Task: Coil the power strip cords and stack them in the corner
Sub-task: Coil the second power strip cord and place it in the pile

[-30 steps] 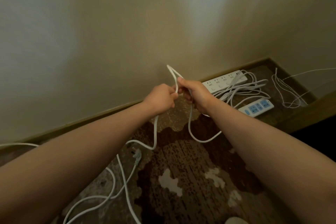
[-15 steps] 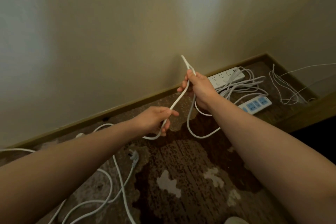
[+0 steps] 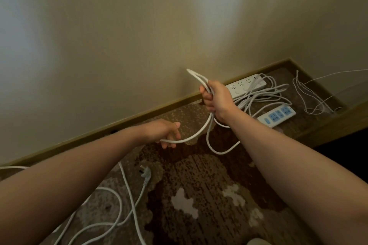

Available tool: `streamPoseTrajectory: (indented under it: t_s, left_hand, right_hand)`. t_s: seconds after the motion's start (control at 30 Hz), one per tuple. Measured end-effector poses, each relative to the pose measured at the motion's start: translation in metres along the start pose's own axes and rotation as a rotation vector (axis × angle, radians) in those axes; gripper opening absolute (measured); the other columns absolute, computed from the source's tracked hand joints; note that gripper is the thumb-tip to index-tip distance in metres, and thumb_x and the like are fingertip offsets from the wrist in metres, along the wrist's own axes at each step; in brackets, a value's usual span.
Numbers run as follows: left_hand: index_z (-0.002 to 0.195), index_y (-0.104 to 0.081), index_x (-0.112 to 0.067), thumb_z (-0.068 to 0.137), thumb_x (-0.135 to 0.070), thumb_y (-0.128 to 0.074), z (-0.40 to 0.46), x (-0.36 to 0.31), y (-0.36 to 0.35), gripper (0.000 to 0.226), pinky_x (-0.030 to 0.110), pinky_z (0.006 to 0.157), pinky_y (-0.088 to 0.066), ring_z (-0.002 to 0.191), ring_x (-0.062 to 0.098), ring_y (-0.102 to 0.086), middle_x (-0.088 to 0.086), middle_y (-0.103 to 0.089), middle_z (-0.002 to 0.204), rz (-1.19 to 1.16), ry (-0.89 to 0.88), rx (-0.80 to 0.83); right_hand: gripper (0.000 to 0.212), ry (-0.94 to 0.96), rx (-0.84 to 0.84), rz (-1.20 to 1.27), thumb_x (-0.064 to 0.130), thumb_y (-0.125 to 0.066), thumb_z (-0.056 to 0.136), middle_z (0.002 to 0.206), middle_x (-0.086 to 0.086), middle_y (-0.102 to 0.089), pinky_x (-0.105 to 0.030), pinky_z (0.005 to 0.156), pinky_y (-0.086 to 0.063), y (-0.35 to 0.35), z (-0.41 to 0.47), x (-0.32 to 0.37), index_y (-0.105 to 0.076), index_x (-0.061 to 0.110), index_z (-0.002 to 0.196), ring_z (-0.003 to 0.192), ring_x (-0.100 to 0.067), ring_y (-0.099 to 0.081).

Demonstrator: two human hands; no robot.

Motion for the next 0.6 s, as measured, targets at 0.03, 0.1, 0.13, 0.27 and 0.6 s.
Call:
streamPoseTrajectory:
  t_s: [0.03,0.1,0.13,0.27,0.6]
  left_hand:
    - [0.097,-0.061,-0.014,0.102,-0.035,-0.025,0.001,0.000,0.002,0.042,0.026,0.057,-0.036,0.057,0.014,-0.054,0.005,-0.067,0.081,0.038,-0.004,0.027]
    - [0.096,-0.059,-0.013,0.103,-0.029,-0.028,0.000,0.007,0.000,0.035,0.023,0.057,-0.038,0.058,0.015,-0.052,0.006,-0.065,0.082,0.107,-0.054,0.080]
    - [0.096,-0.059,-0.012,0.103,-0.026,-0.030,-0.002,0.013,-0.005,0.033,0.020,0.056,-0.039,0.059,0.014,-0.050,0.006,-0.063,0.079,0.134,-0.077,0.101]
    - [0.104,-0.063,-0.012,0.102,-0.027,-0.035,-0.009,0.039,-0.013,0.032,0.023,0.057,-0.036,0.058,0.014,-0.044,0.003,-0.051,0.064,0.028,-0.103,0.053]
    - [0.098,-0.068,-0.013,0.099,-0.013,-0.041,0.000,0.033,0.005,0.026,0.018,0.044,-0.029,0.043,0.005,-0.036,-0.008,-0.044,0.049,-0.197,-0.109,-0.178]
  right_hand:
    - [0.037,0.004,0.002,-0.018,0.025,-0.031,0.099,0.053,0.006,-0.032,-0.019,0.036,-0.021,0.000,0.000,0.000,-0.055,0.014,0.074,0.039,-0.007,-0.023]
    - [0.034,0.028,-0.028,-0.016,0.019,-0.032,0.100,0.054,0.007,-0.034,-0.019,0.036,-0.021,0.005,0.002,0.006,-0.055,0.014,0.076,0.040,-0.006,-0.024]
    - [0.031,0.051,-0.065,0.013,0.017,-0.034,0.101,0.054,0.008,-0.035,-0.019,0.036,-0.021,0.010,0.005,0.011,-0.054,0.014,0.077,0.040,-0.006,-0.025]
    - [0.026,0.112,-0.257,0.170,0.014,-0.035,0.100,0.054,0.009,-0.039,-0.020,0.037,-0.025,0.042,0.015,0.029,-0.050,0.016,0.078,0.040,-0.007,-0.027]
    - [0.029,0.118,-0.202,-0.162,0.033,-0.034,0.107,0.064,0.002,-0.042,-0.020,0.038,-0.027,0.030,0.009,0.027,-0.052,0.021,0.088,0.040,-0.004,-0.034]
Point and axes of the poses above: each hand's wrist, its own z-axis towards the middle knuckle, its own y-axis out of the back of the hand, x = y × z, the point moved 1 cm from there along z, towards the middle knuckle
